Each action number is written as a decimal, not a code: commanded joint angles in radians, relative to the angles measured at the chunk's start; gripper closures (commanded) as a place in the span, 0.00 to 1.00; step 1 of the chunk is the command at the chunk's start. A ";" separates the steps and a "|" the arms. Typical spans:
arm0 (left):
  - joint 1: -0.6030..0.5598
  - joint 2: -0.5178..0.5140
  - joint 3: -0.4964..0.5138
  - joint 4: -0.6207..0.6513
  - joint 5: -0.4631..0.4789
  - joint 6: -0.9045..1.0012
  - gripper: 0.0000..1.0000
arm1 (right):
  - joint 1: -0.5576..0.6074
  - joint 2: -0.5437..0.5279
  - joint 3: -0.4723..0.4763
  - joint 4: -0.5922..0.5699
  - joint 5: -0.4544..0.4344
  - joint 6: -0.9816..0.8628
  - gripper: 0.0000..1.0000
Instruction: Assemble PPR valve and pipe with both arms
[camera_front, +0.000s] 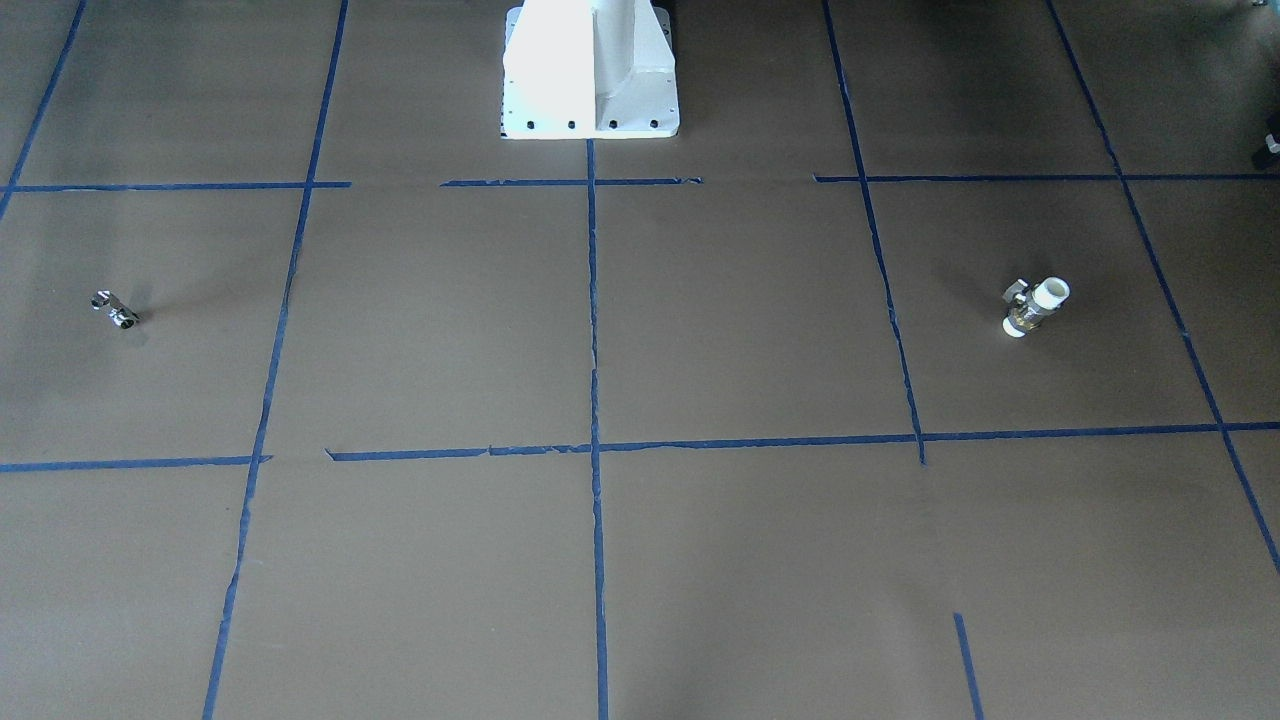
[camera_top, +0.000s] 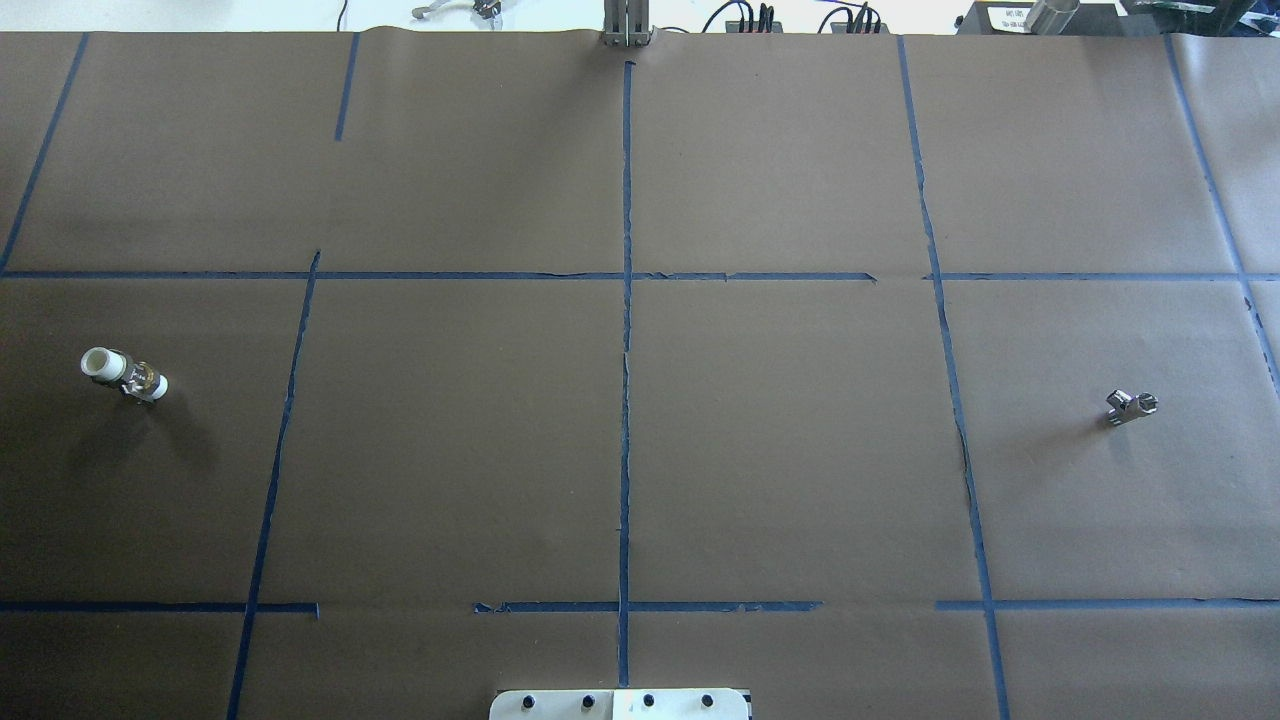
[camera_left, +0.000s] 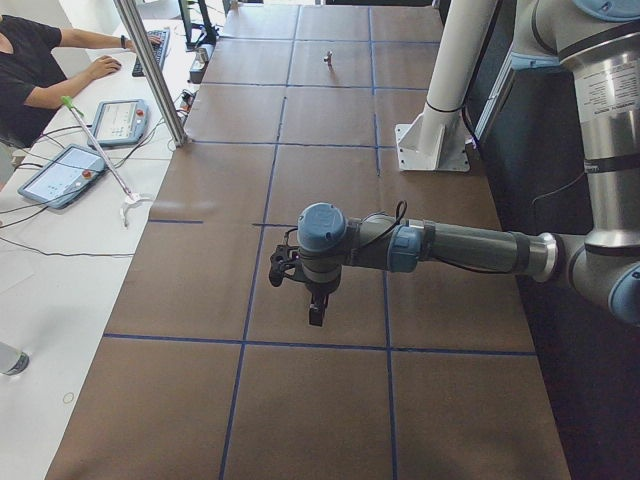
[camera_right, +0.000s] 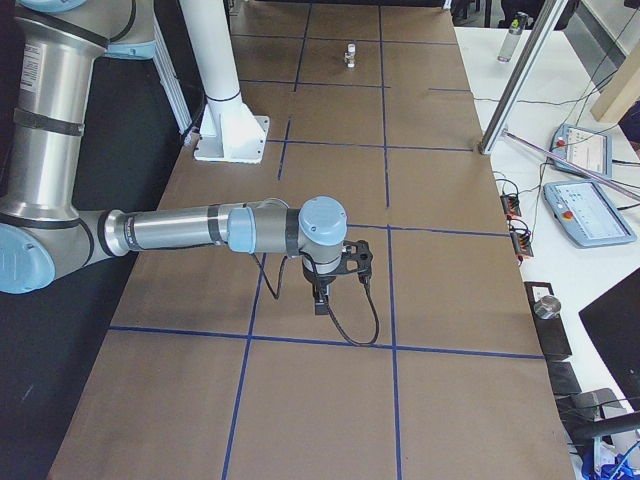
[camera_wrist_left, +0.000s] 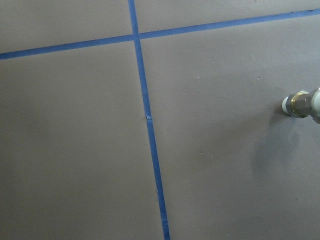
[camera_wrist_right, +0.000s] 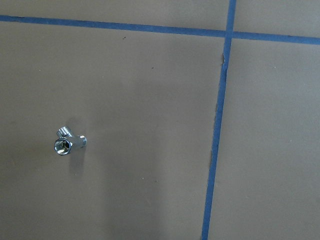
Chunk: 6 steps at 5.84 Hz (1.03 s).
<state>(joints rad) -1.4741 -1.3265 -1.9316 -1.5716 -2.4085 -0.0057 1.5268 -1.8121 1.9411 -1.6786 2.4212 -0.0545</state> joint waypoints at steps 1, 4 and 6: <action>0.137 -0.036 -0.013 -0.060 0.000 -0.124 0.00 | 0.000 -0.004 0.007 0.000 0.004 0.002 0.00; 0.277 -0.123 -0.026 -0.094 -0.003 -0.424 0.00 | -0.007 0.008 0.015 0.000 0.006 0.004 0.00; 0.378 -0.154 0.002 -0.184 0.090 -0.551 0.00 | -0.019 0.010 0.015 0.000 0.012 0.008 0.00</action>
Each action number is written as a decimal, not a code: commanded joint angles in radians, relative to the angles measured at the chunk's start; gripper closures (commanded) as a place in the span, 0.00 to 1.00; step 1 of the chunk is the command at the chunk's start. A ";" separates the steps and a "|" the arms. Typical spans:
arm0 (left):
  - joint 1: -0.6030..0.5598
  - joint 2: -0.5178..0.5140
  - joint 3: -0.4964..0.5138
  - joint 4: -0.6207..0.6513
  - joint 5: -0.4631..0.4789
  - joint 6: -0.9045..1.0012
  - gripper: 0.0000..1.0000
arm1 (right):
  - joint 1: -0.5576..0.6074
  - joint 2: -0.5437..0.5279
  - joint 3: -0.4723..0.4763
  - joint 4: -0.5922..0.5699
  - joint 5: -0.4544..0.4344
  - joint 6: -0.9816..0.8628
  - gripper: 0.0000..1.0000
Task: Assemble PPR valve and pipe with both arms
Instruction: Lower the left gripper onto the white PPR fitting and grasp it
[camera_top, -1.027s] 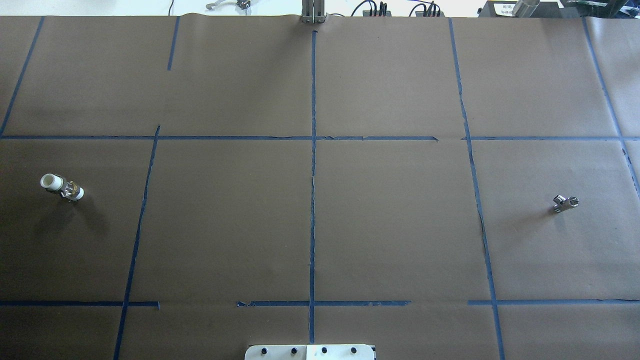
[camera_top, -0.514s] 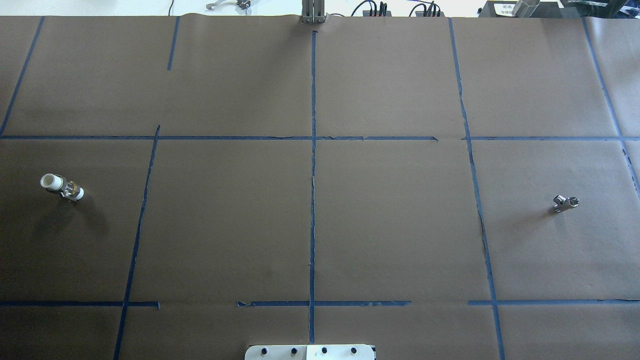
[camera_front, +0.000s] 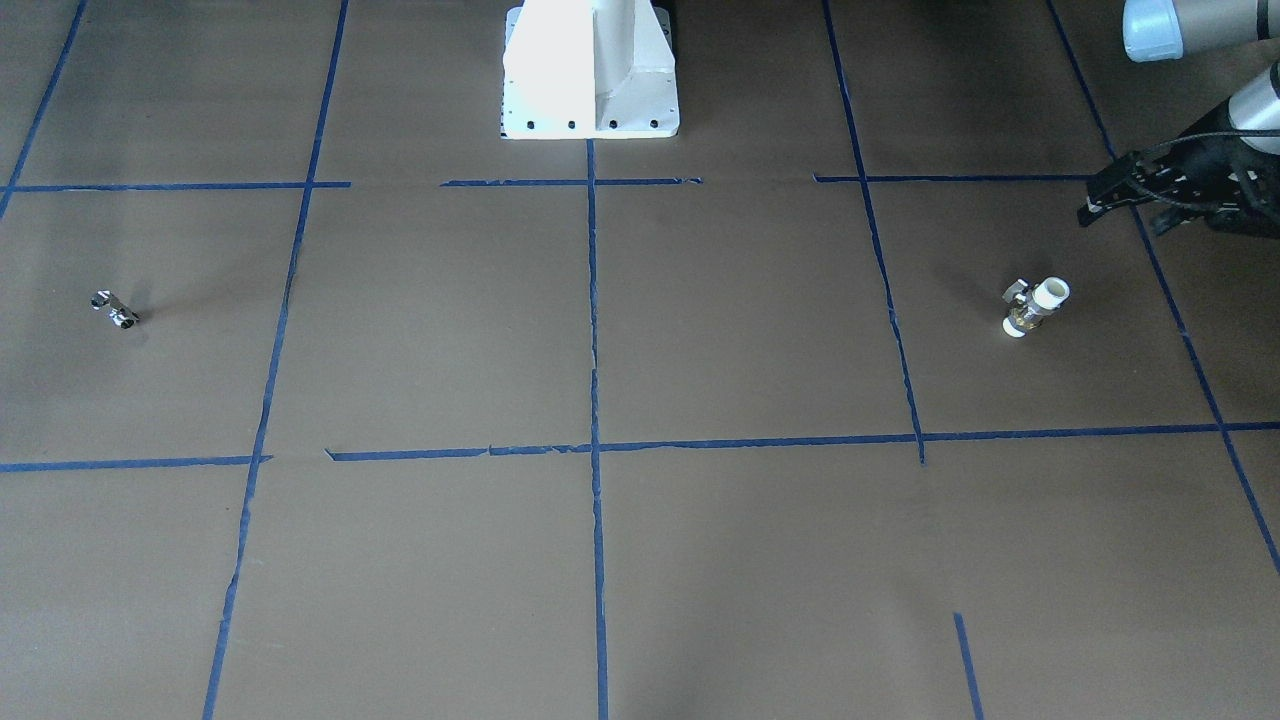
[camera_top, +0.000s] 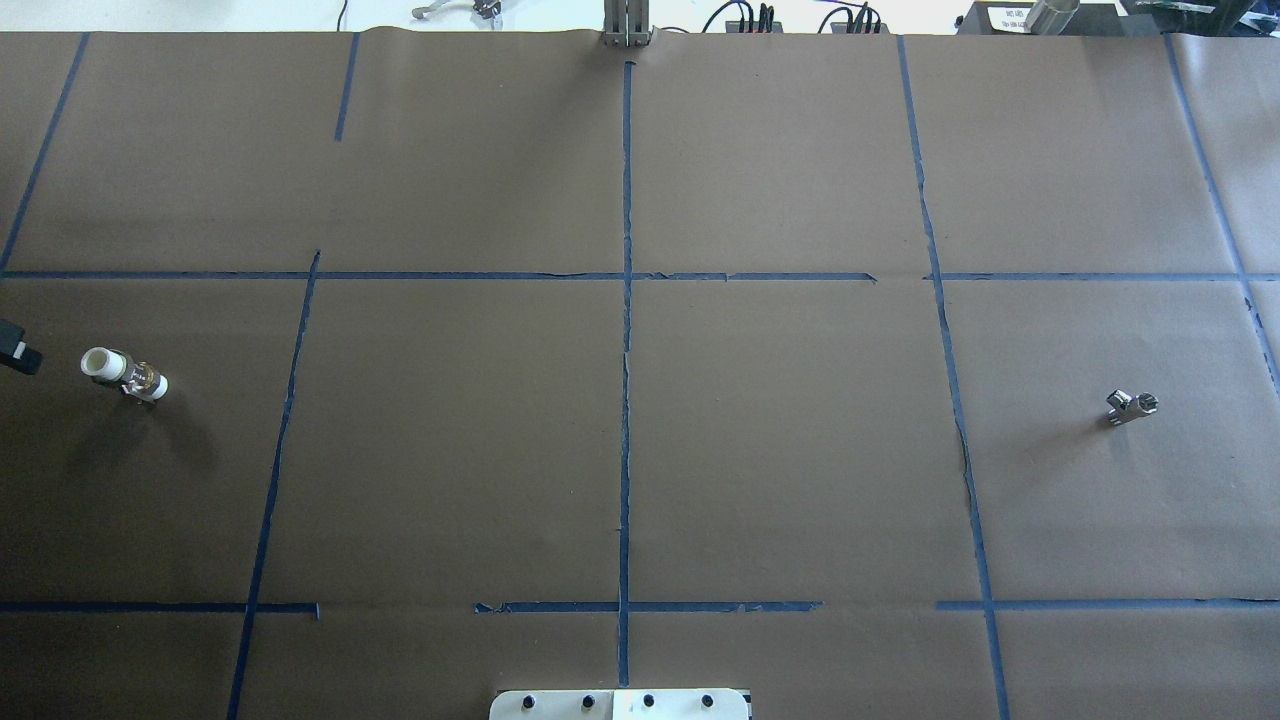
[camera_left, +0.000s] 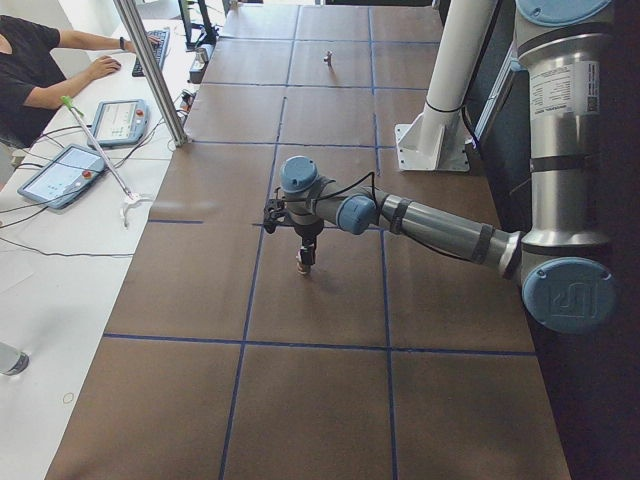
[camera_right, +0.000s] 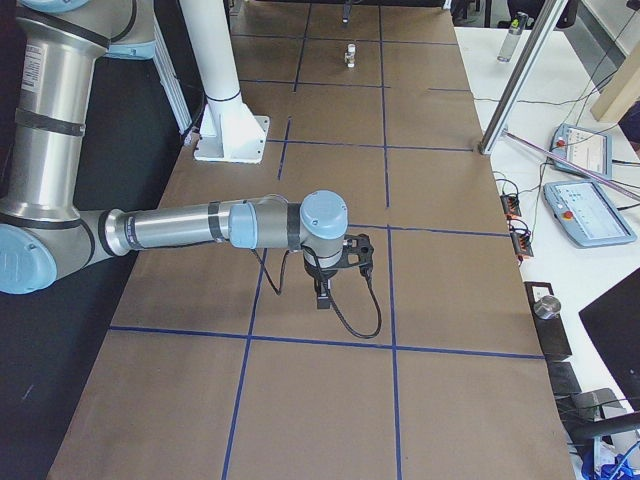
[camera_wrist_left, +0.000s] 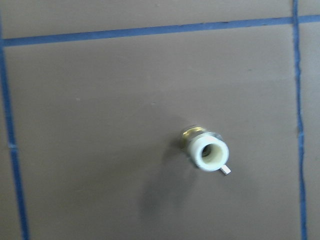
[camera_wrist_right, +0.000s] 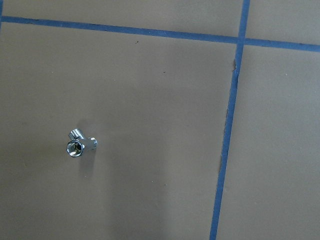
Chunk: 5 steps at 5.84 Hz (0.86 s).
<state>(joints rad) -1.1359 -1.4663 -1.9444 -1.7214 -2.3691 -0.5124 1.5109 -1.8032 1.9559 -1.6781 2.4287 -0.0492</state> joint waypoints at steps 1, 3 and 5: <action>0.057 -0.057 0.069 -0.037 0.072 -0.107 0.00 | -0.003 0.002 0.000 0.001 0.004 0.003 0.00; 0.089 -0.138 0.162 -0.033 0.088 -0.126 0.00 | -0.003 0.012 -0.002 0.001 0.003 0.008 0.00; 0.102 -0.138 0.174 -0.032 0.102 -0.126 0.00 | -0.003 0.012 -0.002 0.001 0.004 0.009 0.00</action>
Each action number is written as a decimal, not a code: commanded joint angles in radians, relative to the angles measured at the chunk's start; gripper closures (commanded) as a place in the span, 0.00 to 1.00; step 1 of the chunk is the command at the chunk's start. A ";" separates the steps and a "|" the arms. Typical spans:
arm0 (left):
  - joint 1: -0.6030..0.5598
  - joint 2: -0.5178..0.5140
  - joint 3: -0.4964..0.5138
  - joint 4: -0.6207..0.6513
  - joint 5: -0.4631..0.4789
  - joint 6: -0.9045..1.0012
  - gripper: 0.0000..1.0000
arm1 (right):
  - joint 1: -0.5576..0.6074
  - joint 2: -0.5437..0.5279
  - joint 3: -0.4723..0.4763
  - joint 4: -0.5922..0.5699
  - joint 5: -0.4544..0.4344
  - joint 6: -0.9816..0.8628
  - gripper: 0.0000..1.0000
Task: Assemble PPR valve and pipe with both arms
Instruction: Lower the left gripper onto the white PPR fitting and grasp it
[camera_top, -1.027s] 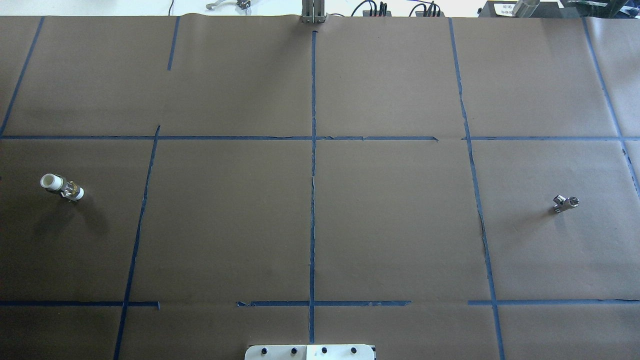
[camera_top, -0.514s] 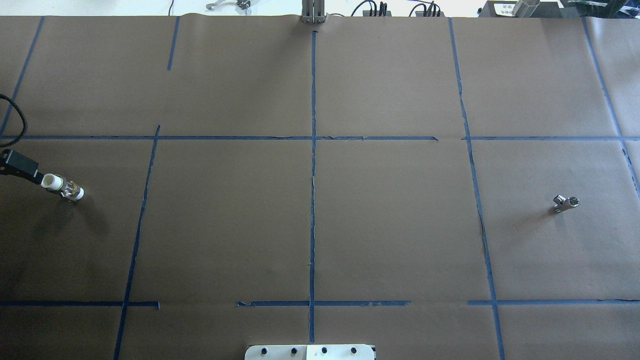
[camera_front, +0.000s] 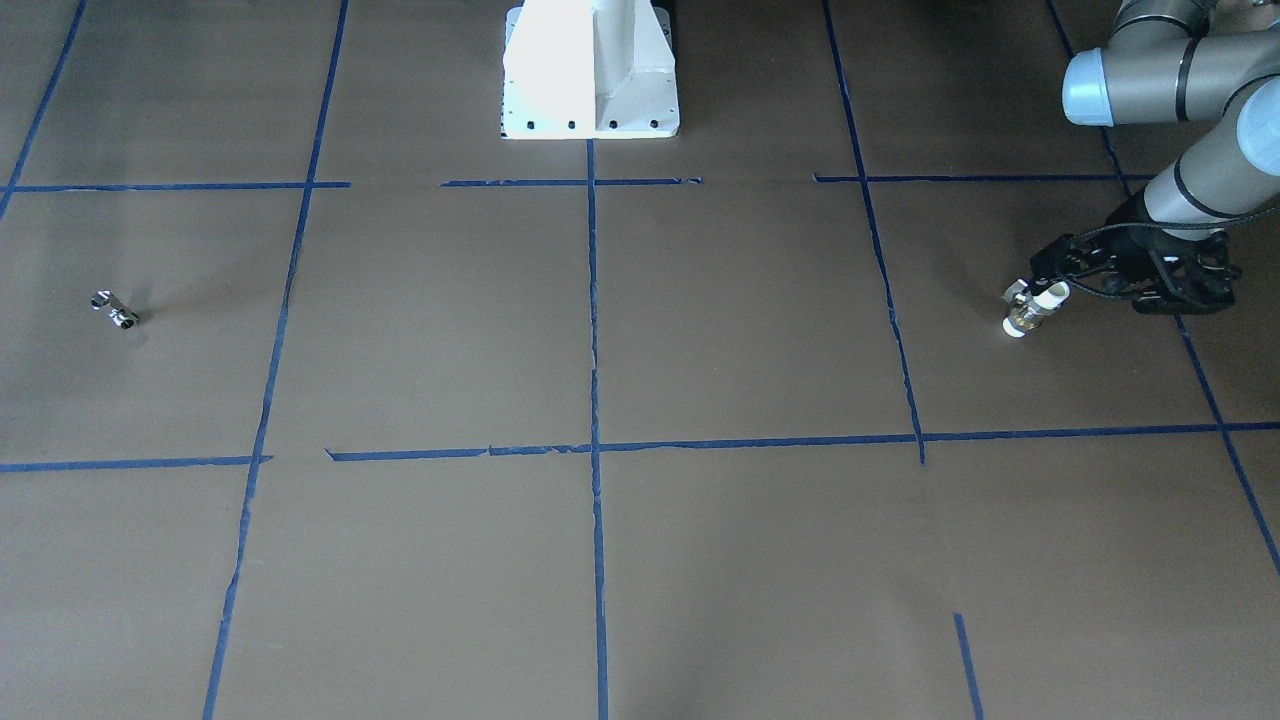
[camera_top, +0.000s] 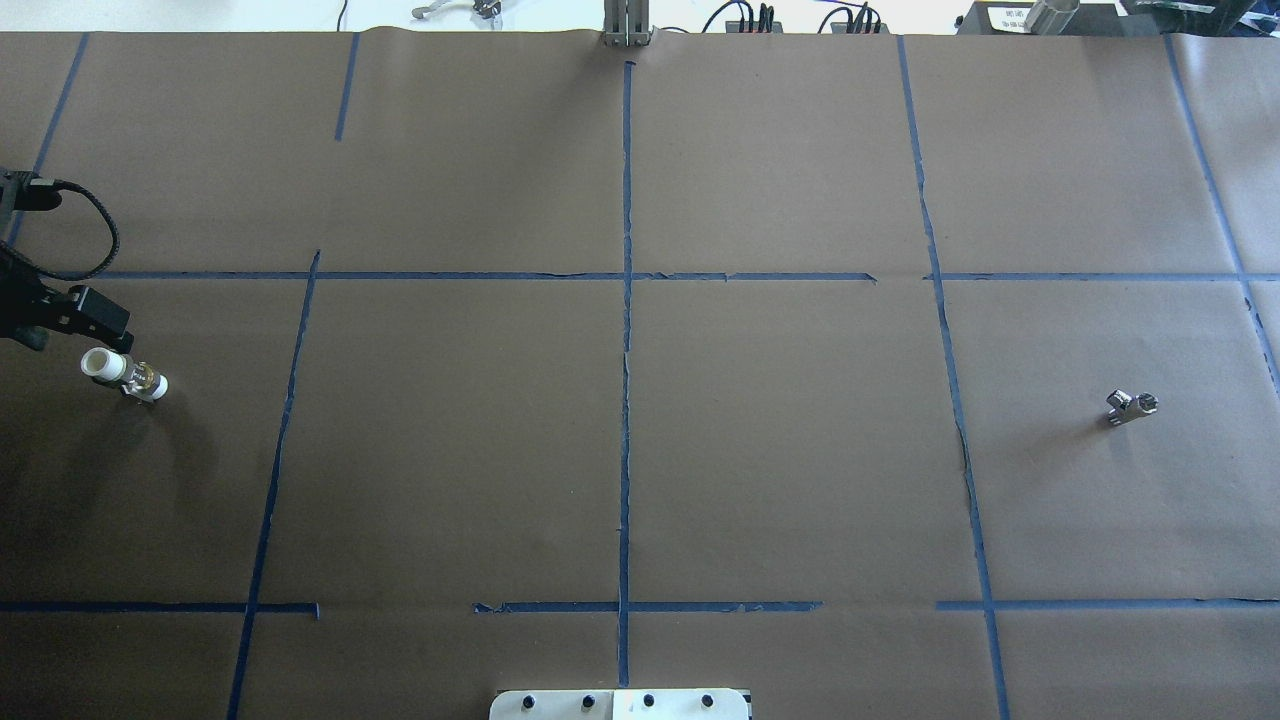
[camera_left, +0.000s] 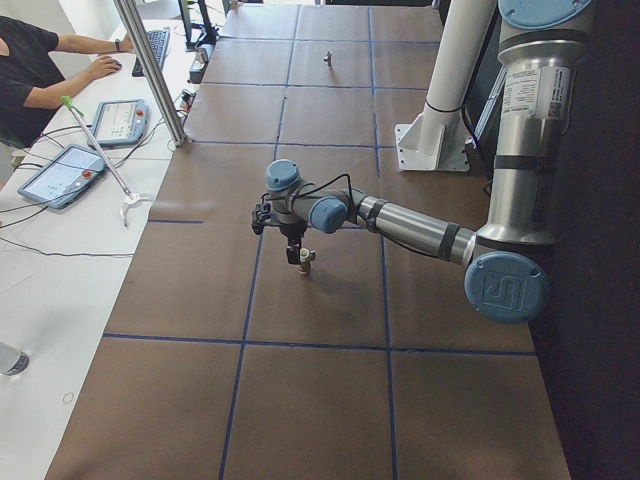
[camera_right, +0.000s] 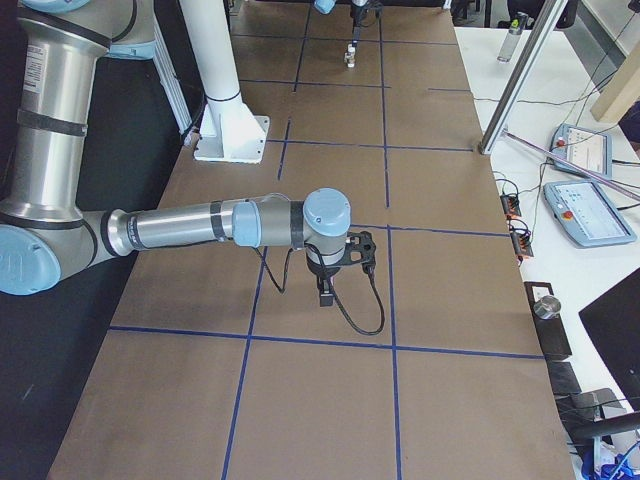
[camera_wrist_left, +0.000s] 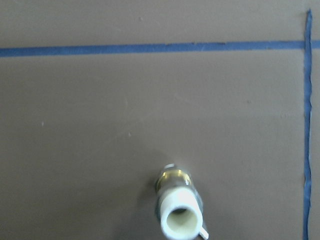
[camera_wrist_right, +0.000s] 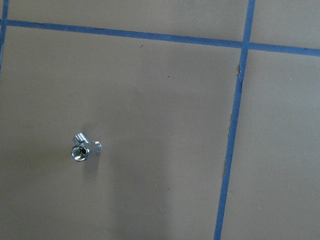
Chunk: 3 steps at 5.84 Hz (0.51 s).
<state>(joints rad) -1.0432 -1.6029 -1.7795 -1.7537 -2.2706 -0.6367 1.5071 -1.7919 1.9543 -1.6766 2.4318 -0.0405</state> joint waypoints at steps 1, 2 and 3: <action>0.011 -0.002 0.015 -0.003 0.002 -0.003 0.00 | 0.001 0.000 0.000 -0.002 0.001 0.001 0.00; 0.034 -0.002 0.023 -0.004 0.000 -0.001 0.00 | 0.001 0.000 -0.002 -0.002 0.001 -0.002 0.00; 0.034 -0.002 0.023 -0.006 0.000 -0.001 0.05 | 0.001 0.000 -0.002 -0.002 0.001 -0.002 0.00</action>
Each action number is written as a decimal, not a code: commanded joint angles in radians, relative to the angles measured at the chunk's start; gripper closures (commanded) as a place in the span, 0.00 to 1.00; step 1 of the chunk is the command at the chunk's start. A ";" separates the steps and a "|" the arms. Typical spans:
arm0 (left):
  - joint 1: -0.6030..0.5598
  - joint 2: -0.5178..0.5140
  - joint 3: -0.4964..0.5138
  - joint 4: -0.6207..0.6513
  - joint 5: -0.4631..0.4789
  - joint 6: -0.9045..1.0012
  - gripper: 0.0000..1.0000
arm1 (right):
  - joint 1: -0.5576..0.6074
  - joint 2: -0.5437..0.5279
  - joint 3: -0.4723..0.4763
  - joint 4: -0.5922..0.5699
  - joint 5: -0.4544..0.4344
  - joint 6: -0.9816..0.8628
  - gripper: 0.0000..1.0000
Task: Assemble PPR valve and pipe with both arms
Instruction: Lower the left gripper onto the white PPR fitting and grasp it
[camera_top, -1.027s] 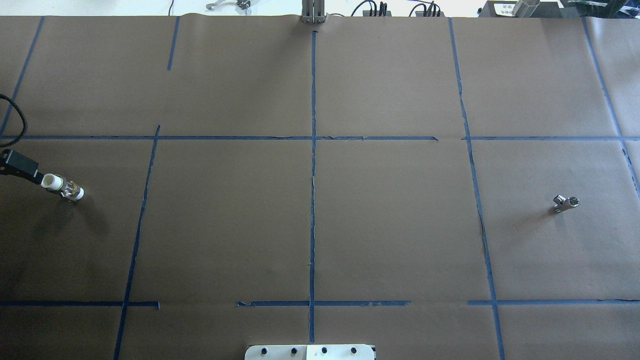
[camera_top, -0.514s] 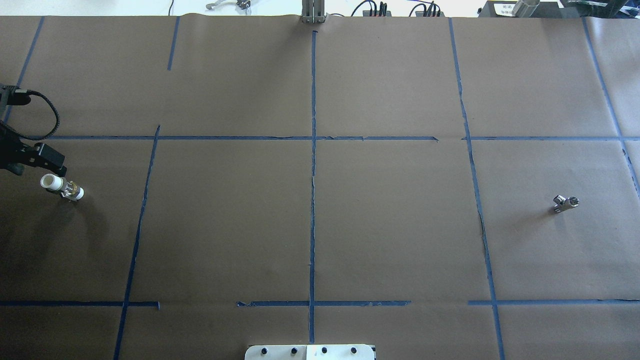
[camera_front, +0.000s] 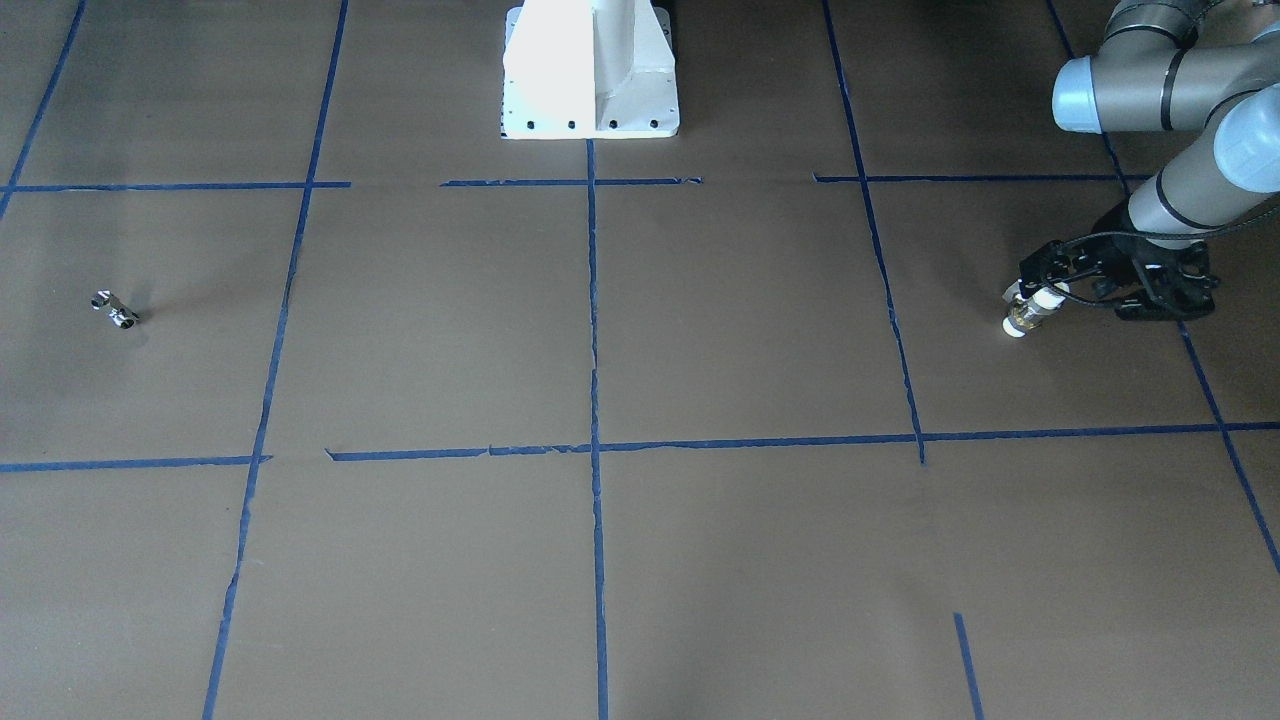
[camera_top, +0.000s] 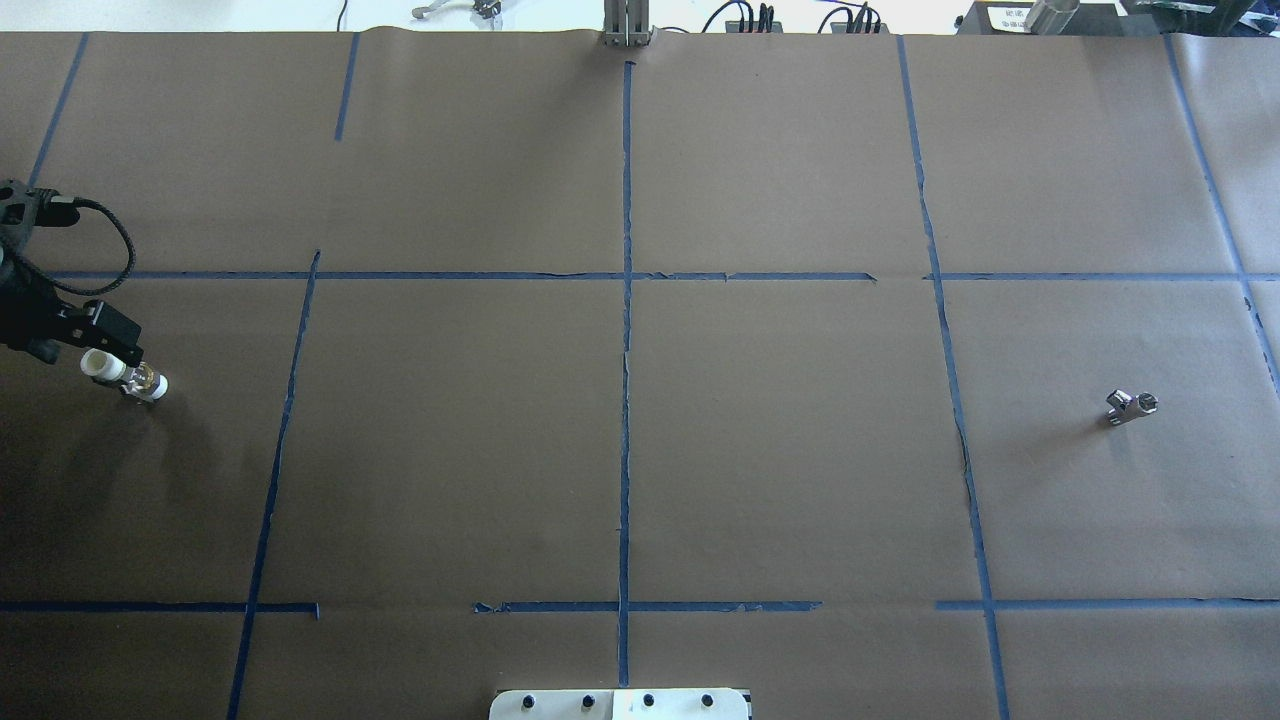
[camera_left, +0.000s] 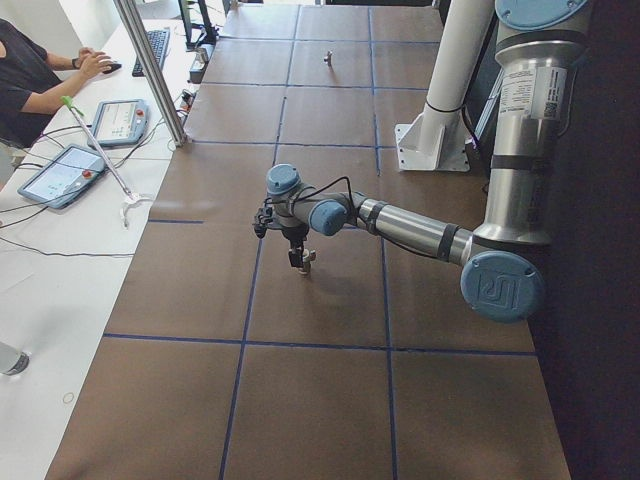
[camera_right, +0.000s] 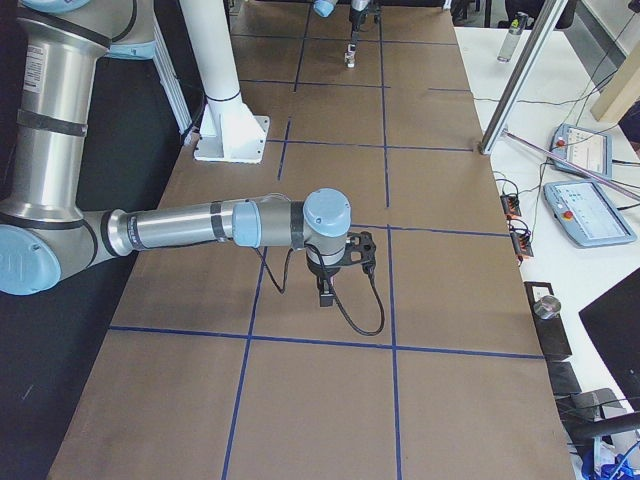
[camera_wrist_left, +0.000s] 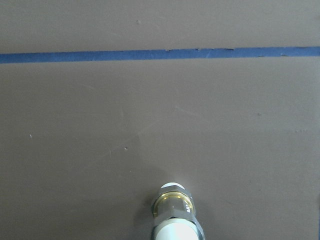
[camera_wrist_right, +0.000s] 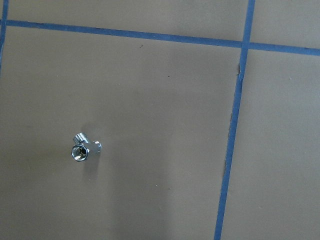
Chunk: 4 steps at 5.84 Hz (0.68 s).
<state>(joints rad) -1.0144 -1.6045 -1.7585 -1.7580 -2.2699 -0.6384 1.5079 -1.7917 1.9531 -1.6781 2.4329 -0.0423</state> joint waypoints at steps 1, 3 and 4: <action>0.011 0.000 0.002 -0.002 0.000 -0.001 0.14 | -0.001 0.000 -0.003 0.000 -0.001 -0.004 0.00; 0.011 0.000 0.002 0.000 0.001 0.000 0.71 | 0.000 0.000 -0.003 0.000 -0.002 -0.002 0.00; 0.011 -0.002 0.001 0.002 0.000 -0.001 0.95 | 0.000 0.000 -0.003 0.000 -0.002 -0.004 0.00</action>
<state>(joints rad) -1.0039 -1.6054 -1.7571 -1.7577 -2.2689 -0.6389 1.5078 -1.7917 1.9498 -1.6782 2.4314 -0.0452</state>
